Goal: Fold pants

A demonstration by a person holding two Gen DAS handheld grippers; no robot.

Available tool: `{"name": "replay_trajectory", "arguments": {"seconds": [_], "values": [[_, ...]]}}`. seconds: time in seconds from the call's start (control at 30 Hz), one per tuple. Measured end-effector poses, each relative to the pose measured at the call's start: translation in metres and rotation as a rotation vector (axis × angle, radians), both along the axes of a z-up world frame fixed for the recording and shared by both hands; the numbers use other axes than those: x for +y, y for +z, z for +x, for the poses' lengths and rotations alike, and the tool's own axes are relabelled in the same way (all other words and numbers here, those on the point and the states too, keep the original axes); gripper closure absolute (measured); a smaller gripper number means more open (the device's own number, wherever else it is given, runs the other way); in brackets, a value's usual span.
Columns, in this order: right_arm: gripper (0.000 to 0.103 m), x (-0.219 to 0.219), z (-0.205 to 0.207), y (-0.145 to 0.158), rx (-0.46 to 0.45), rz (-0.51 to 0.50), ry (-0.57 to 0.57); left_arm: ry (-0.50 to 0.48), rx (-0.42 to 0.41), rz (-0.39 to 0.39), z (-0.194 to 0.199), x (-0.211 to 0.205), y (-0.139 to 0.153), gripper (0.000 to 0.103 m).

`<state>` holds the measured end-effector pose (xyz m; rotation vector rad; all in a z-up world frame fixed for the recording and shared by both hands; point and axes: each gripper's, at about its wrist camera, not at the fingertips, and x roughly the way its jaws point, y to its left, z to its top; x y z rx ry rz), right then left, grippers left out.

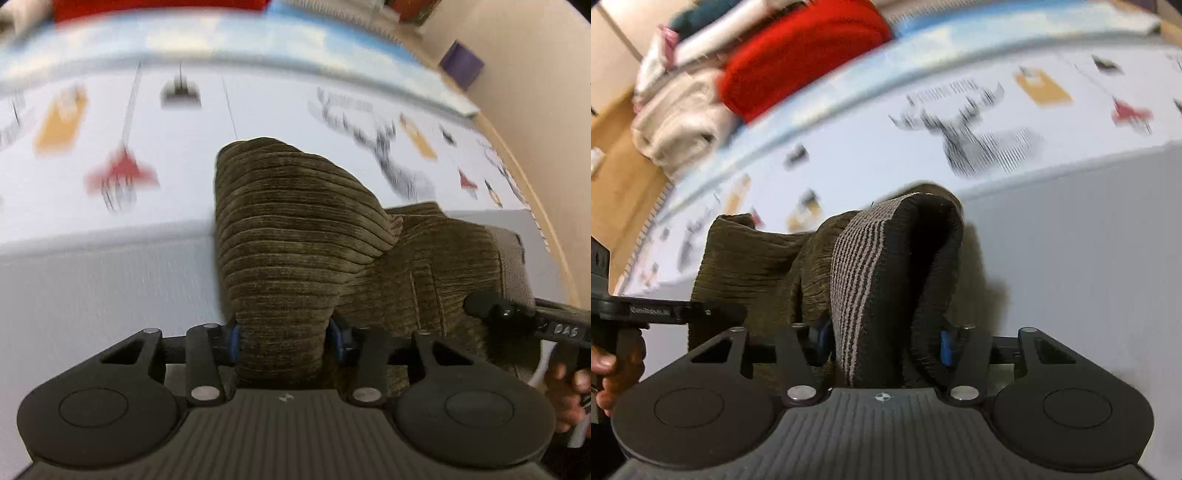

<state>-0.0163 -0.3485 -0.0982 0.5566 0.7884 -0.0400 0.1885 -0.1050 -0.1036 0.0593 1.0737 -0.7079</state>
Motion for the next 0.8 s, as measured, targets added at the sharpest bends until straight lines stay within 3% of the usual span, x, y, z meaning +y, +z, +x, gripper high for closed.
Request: {"name": "replay_trajectory", "arguments": {"seconds": [0.13, 0.3, 0.4, 0.5, 0.63, 0.73, 0.8], "values": [[0.052, 0.012, 0.025, 0.021, -0.109, -0.016, 0.023, 0.066, -0.128, -0.003, 0.019, 0.011, 0.026, 0.056], [0.052, 0.027, 0.067, 0.041, -0.198, -0.083, 0.072, 0.144, -0.181, -0.033, 0.044, 0.032, 0.040, 0.052], [0.050, 0.028, 0.092, 0.041, -0.186, -0.090, 0.079, 0.188, -0.198, 0.000, 0.054, 0.035, 0.036, 0.042], [0.039, 0.025, 0.118, 0.025, -0.087, -0.080, 0.043, 0.242, -0.292, 0.083, 0.056, 0.032, 0.039, 0.042], [0.037, 0.010, 0.132, 0.012, 0.042, -0.144, -0.129, 0.200, -0.245, 0.038, 0.051, 0.034, 0.043, 0.042], [0.037, 0.000, 0.121, 0.021, -0.013, -0.054, -0.140, 0.122, -0.222, 0.026, 0.046, 0.036, 0.044, 0.042], [0.034, 0.006, 0.119, 0.026, -0.030, -0.077, -0.081, 0.066, -0.169, 0.066, 0.044, 0.032, 0.033, 0.042]]}}
